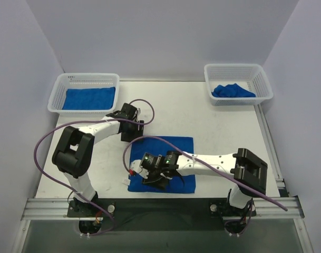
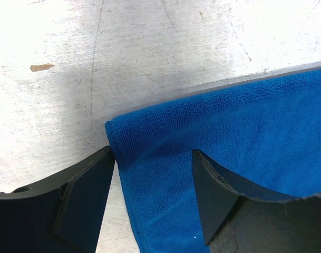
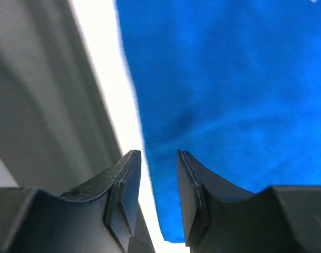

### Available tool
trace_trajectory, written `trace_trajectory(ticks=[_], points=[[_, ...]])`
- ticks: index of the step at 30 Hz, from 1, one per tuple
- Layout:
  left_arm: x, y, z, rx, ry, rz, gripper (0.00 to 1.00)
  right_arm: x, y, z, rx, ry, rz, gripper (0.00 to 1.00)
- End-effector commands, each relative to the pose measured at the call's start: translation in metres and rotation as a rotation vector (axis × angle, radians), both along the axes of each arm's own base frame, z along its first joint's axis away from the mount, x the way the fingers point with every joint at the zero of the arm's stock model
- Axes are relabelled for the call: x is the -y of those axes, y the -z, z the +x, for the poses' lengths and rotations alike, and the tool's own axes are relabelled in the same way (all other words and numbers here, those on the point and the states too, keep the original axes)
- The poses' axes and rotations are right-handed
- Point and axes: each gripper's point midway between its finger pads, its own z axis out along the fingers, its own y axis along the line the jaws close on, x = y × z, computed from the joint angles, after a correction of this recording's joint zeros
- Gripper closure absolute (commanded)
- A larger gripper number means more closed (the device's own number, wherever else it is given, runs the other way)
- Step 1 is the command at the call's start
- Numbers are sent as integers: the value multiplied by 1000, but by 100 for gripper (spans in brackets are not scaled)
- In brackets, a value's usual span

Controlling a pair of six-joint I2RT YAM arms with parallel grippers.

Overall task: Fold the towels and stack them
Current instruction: Fold the towel

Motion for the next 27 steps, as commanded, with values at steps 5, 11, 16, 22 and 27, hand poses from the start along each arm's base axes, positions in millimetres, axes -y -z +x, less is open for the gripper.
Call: trace_trajectory(ticks=[5, 11, 16, 22, 27], points=[[3, -67, 17, 150, -28, -63, 22, 46, -22, 57, 1, 414, 90, 66], [-32, -103, -9, 199, -117, -8, 20, 85, -12, 78, -15, 699, 112, 67], [-23, -93, -74, 104, -58, -65, 25, 104, 2, 76, -50, 860, 92, 68], [2, -56, -164, -111, 53, -125, 47, 110, 15, 68, -92, 942, 95, 69], [5, -35, -196, -226, 109, -117, 62, 120, 25, 75, -112, 1021, 85, 70]])
